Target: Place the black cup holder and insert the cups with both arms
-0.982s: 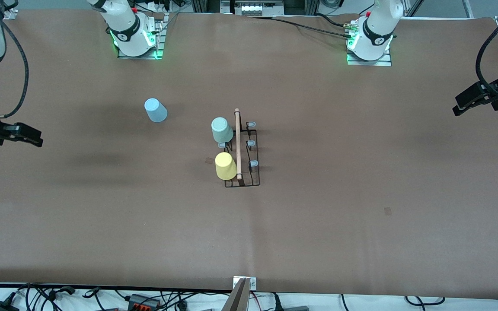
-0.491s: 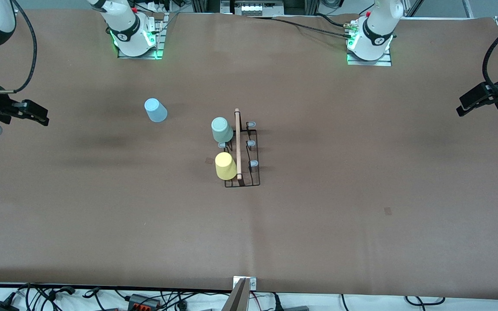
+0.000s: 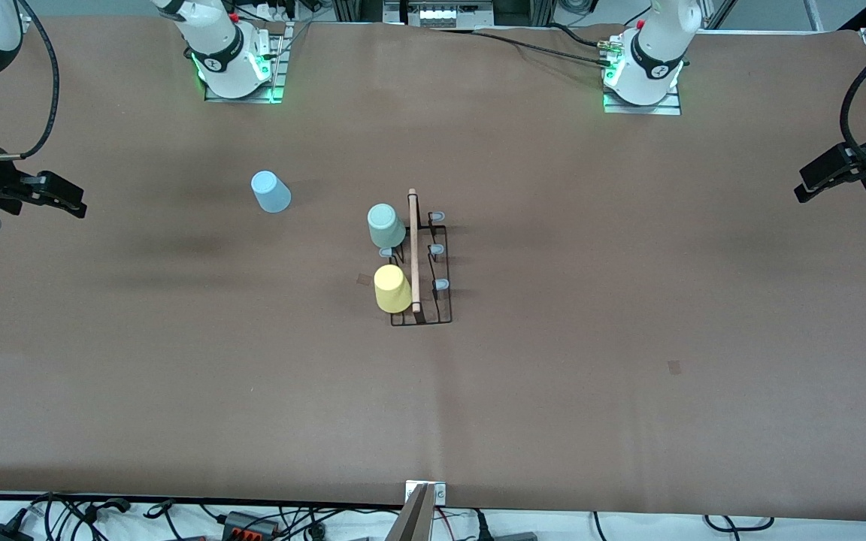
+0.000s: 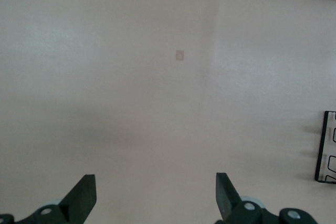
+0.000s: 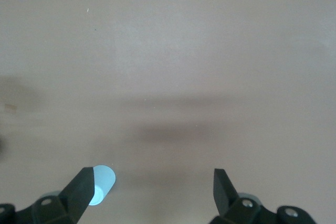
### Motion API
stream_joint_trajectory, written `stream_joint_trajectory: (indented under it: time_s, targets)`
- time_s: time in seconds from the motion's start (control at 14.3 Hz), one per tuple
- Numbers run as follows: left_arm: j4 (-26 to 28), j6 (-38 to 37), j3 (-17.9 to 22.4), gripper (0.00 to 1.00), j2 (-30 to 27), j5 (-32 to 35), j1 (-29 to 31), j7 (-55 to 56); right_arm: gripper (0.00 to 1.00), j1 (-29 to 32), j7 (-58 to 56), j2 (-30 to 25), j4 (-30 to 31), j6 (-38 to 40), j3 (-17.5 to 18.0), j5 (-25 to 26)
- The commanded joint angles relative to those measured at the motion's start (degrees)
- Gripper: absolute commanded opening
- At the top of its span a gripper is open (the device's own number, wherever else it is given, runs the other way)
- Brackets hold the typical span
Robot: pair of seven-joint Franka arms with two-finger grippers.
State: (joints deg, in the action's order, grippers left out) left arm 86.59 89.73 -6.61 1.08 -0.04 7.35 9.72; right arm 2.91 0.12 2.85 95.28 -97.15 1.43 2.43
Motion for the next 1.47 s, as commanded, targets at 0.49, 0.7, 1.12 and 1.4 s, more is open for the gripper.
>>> stream_joint_trajectory:
  time_s: [0.49, 0.7, 1.12, 1.4]
  targets:
    - [-0.3, 0.3, -0.2, 1.00, -0.3, -0.8, 0.2, -1.1, 1.00, 1.3, -1.2, -0.6, 0.1, -0.2, 0.2, -1.2]
    - [-0.4, 0.2, -0.7, 1.00, -0.3, -0.8, 0.2, -1.1, 1.00, 1.3, -1.8, -1.3, 0.3, 0.3, 0.2, -0.9]
    - [-0.4, 0.1, -0.8, 1.00, -0.4, -0.8, 0.2, -1.0, 1.00, 1.3, -2.6, -1.9, 1.7, 0.2, 0.2, -1.2]
    - [-0.4, -0.3, -0.8, 1.00, -0.5, -0.8, 0.3, -1.1, 1.00, 1.2, -2.6, -4.2, 5.2, -3.1, 0.2, -1.3]
